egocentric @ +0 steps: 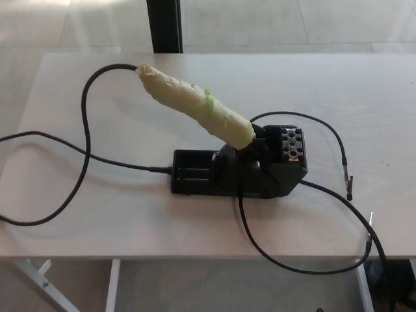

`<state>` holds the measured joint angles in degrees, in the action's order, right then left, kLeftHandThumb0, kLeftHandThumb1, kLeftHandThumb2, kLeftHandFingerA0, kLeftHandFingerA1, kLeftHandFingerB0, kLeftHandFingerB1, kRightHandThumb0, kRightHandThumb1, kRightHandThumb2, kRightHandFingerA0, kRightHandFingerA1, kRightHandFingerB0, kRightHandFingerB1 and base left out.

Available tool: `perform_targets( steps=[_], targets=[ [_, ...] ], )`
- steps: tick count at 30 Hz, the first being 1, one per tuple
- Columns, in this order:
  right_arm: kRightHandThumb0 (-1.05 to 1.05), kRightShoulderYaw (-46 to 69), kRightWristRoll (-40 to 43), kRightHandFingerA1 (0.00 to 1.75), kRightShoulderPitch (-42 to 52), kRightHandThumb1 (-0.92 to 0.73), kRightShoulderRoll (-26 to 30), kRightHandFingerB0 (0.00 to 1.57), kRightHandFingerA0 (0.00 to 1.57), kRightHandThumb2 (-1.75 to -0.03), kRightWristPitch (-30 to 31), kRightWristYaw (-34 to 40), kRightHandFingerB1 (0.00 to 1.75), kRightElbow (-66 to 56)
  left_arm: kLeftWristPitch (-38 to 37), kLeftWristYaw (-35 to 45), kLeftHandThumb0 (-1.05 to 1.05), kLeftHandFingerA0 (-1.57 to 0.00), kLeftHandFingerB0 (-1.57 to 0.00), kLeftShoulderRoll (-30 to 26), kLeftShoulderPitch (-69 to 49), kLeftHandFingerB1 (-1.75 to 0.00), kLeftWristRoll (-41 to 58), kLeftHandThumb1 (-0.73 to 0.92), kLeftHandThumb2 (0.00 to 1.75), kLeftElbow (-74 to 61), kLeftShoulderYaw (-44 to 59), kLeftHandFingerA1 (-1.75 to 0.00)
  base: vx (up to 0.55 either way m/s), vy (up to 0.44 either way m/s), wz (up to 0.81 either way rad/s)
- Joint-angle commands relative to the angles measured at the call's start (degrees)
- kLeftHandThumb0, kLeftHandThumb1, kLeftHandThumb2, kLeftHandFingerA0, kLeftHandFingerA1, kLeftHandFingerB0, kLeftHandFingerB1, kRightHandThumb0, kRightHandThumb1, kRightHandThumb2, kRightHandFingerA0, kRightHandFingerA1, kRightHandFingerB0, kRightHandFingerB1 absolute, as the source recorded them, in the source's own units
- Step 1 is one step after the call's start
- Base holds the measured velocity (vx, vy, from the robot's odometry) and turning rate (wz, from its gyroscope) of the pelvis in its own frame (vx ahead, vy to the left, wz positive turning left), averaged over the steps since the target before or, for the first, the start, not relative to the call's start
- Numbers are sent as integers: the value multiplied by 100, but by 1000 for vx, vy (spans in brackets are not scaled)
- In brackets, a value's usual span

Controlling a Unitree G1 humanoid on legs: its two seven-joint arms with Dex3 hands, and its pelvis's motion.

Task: Use the left hand of the robot to grab the soldering gun kept on the middle of the table and pull it out of its base and keep it on the left side of the base

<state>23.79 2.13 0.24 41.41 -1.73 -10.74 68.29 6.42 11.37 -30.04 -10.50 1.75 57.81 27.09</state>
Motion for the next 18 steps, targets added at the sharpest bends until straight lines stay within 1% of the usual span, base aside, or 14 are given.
perform_targets(
  steps=[1,2,6,7,8,9,10,11,12,13,14,15,17,18],
  targets=[
    [-105,58,200,54,-42,-23,149,26,34,-112,-169,-257,32,149,-152,-968,-51,-45,-25,29,475,-34,634,80,65,-856,696,-146,0,0,0],
    [-105,42,189,54,-52,-20,153,26,35,-115,-165,-252,31,170,-721,-1352,-46,-23,-25,72,848,-31,765,77,63,-1115,978,-45,0,0,0],
    [-105,43,196,54,-49,-22,150,26,35,-113,-183,-239,31,203,-1268,-1756,-43,-30,-33,-18,1664,-31,718,77,64,-1541,1229,-36,0,0,0],
    [-105,42,195,54,-46,-24,157,26,34,-111,-188,-252,31,208,-1127,-1753,-50,-28,-29,-26,1823,-49,744,75,62,-1986,1242,-59,0,0,0],
    [-105,42,199,54,-44,-23,168,26,35,-112,-185,-279,31,211,-614,-1868,-62,-26,-24,-114,2211,-57,592,74,62,-3041,1160,-71,0,0,0],
    [-105,43,201,54,-50,-22,168,26,37,-113,-170,-276,30,211,-345,-1926,-59,-33,-29,-148,2392,-62,522,74,62,-3439,1110,-80,0,0,0],
    [-105,42,198,54,-49,-22,172,26,37,-113,-160,-266,31,214,82,-1906,-61,-27,-23,-163,2688,-63,593,73,62,-4053,1055,-84,0,0,0],
    [-105,41,194,54,-38,-22,180,26,37,-113,-168,-264,31,214,375,-1867,-61,-27,-23,-167,2836,-63,650,73,62,-4414,1009,-84,0,0,0],
    [-105,33,187,53,-34,-23,182,25,35,-112,-175,-272,31,214,812,-1723,-64,-27,-27,-229,3107,-66,829,55,98,-5006,934,-74,0,0,0],
    [-105,37,195,54,-40,-23,189,25,35,-112,-183,-303,31,209,1008,-1749,-56,-32,-25,-344,3453,-62,622,55,99,-5205,740,-72,0,0,0],
    [-105,31,189,54,-39,-23,202,25,36,-112,-192,-315,31,204,1123,-1632,-48,-21,-28,-438,3722,-59,503,77,62,-5397,546,-78,0,0,0],
    [-105,29,189,53,-47,-22,204,25,34,-113,-176,-318,31,206,1046,-1558,-40,-19,-25,-453,4121,-49,337,77,61,-5540,266,-65,0,0,0],
    [-105,45,206,53,-49,-22,206,26,38,-113,-160,-325,31,204,898,-1430,-36,-20,-24,-433,4669,-49,67,76,62,-5495,-124,-63,0,0,0],
    [-105,44,203,54,-32,-22,220,25,37,-113,-168,-328,32,198,772,-1366,-38,-24,-24,-377,4933,-54,-81,63,84,-5374,-336,-63,0,0,0]
  ],
)
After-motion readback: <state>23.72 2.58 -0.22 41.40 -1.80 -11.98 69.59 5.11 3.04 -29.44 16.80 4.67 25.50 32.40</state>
